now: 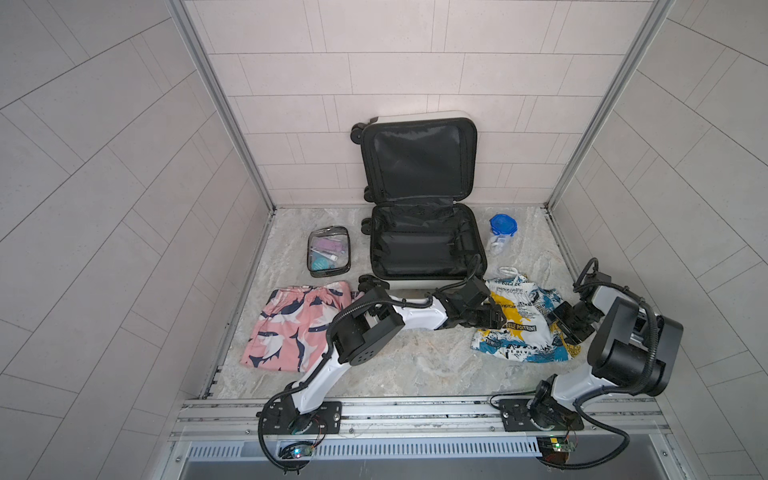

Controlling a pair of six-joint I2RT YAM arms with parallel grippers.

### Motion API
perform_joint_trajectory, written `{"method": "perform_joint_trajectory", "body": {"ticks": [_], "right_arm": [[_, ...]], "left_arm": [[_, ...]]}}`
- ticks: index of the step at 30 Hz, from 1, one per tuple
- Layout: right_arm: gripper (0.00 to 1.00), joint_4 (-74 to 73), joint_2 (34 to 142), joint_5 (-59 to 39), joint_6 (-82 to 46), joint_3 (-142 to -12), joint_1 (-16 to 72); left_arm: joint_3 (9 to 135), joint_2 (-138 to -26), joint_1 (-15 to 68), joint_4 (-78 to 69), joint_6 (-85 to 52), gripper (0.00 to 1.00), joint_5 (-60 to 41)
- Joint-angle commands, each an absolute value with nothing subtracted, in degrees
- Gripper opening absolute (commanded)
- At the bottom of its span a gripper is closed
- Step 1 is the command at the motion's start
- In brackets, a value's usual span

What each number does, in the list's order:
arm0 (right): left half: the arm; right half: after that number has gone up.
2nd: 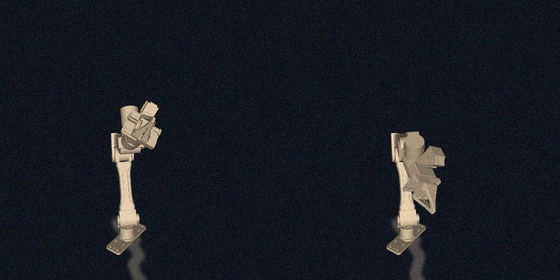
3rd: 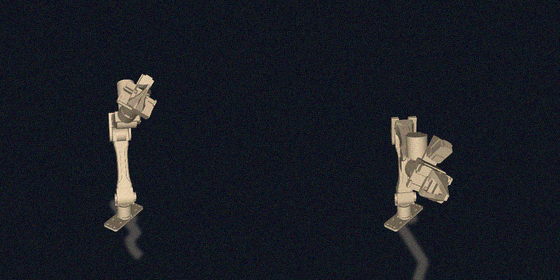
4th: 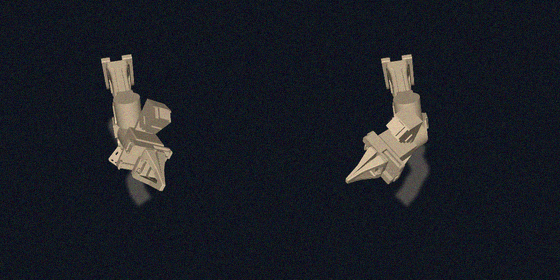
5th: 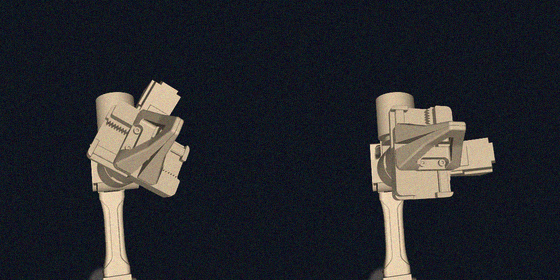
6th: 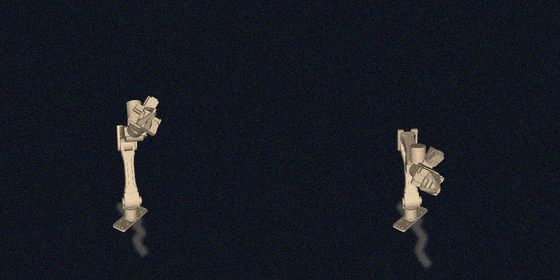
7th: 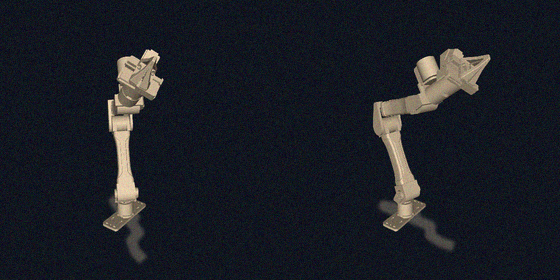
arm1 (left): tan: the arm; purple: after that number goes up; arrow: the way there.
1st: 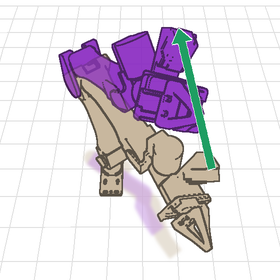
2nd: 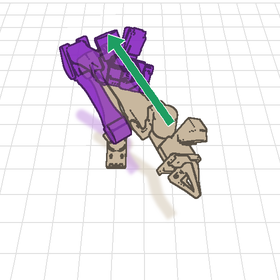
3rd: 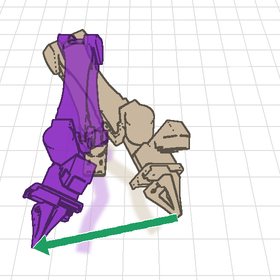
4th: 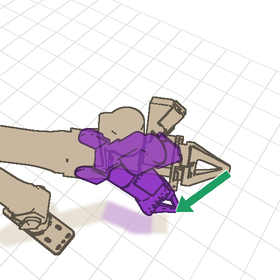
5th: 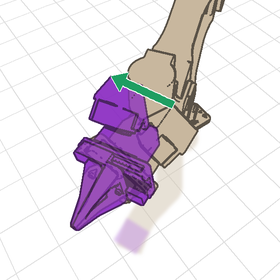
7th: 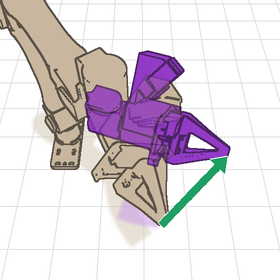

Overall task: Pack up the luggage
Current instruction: 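Grasp the white-yellow printed shorts with both grippers at opposite edges, then lift the shorts with both grippers and carry them over the suitcase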

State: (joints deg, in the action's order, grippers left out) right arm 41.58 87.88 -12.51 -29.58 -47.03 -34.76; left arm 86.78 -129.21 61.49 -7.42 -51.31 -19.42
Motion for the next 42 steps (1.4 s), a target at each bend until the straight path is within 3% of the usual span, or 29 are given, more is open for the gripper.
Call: {"method": "perform_joint_trajectory", "body": {"ticks": [1, 6, 9, 11, 17, 32, 34, 36, 42], "right_arm": [[0.59, 42.3, 87.5, -14.4, -31.0, -43.3, -32.9], [0.57, 42.3, 84.4, -14.2, -32.0, -40.9, -31.2], [0.58, 42.9, 82.4, -14.2, -32.1, -40.2, -30.9], [0.65, 44.0, 80.9, -14.3, -31.5, -40.4, -30.6], [0.84, 47.5, 75.0, -17.2, -28.8, -41.6, -29.5], [0.89, 50.9, 65.9, -19.5, -30.3, -46.6, -7.7], [0.89, 51.3, 65.2, -19.5, -30.2, -46.0, -6.9], [0.99, 51.3, 64.8, -20.0, -29.7, -45.2, -6.8], [0.99, 51.4, 65.7, -21.6, -29.6, -42.5, -6.1]], "left_arm": [[86.4, -134.1, 62.9, -0.3, -51.1, 0.72, -20.1], [87.4, -135.2, 63.3, -0.5, -51.3, 0.56, -20.7], [87.3, -134.9, 63.2, -0.5, -51.0, 0.34, -21.3], [86.8, -133.6, 63.1, 0.3, -50.2, 0.22, -21.1], [84.1, -127.4, 62.7, 8.9, -45.7, 0.00, -18.6], [57.0, -107.1, 60.1, 15.1, -48.5, 0.00, -8.7], [53.6, -103.9, 59.4, 15.4, -49.4, 0.00, -7.3], [51.2, -101.0, 58.9, 16.3, -50.0, 0.00, -6.2], [45.2, -94.4, 57.7, 18.0, -51.6, 0.00, -3.9]]}}
